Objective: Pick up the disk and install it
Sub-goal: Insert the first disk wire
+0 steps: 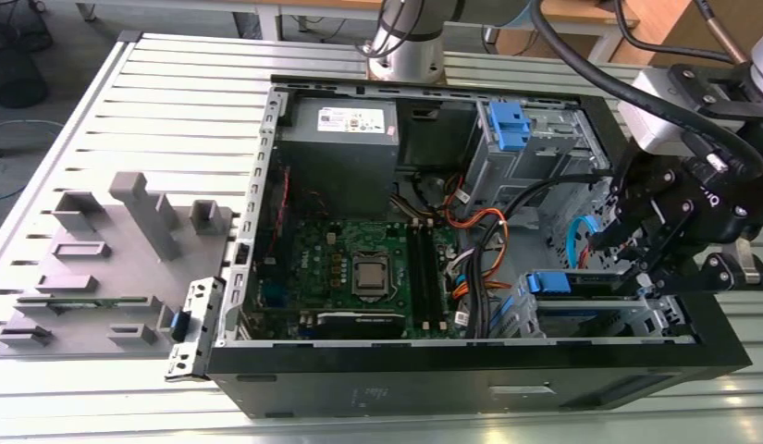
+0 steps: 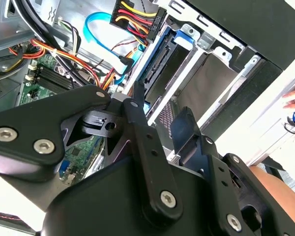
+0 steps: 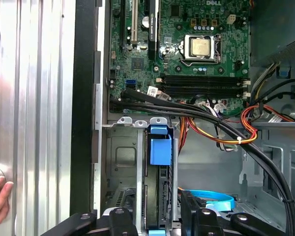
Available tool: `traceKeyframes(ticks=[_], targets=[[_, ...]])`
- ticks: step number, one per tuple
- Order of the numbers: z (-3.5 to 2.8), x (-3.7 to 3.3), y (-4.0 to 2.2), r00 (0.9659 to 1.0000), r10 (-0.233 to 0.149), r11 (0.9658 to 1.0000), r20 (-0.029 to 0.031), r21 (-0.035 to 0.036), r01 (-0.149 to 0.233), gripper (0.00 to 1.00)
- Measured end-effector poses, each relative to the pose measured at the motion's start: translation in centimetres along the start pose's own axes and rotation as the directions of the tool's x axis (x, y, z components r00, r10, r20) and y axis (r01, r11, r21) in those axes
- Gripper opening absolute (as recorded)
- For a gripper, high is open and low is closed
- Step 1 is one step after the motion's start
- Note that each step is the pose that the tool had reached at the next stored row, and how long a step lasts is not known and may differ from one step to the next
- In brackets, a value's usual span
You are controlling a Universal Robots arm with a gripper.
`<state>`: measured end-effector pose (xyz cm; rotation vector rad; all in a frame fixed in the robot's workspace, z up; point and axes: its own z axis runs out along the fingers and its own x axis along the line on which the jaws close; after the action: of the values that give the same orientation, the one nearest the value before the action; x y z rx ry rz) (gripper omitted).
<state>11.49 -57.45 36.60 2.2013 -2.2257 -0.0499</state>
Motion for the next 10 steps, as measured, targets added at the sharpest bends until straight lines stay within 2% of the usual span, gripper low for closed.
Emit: traceKeyframes(ticks=[5,10], targets=[[-0.03,-0.02,0.0,1.0,0.0,1.0,-0.0004,0.0001,0.0,0.49],[0.02,-0.2,0.0,1.0,0.0,1.0,0.0049,0.0009,0.0,0.49]])
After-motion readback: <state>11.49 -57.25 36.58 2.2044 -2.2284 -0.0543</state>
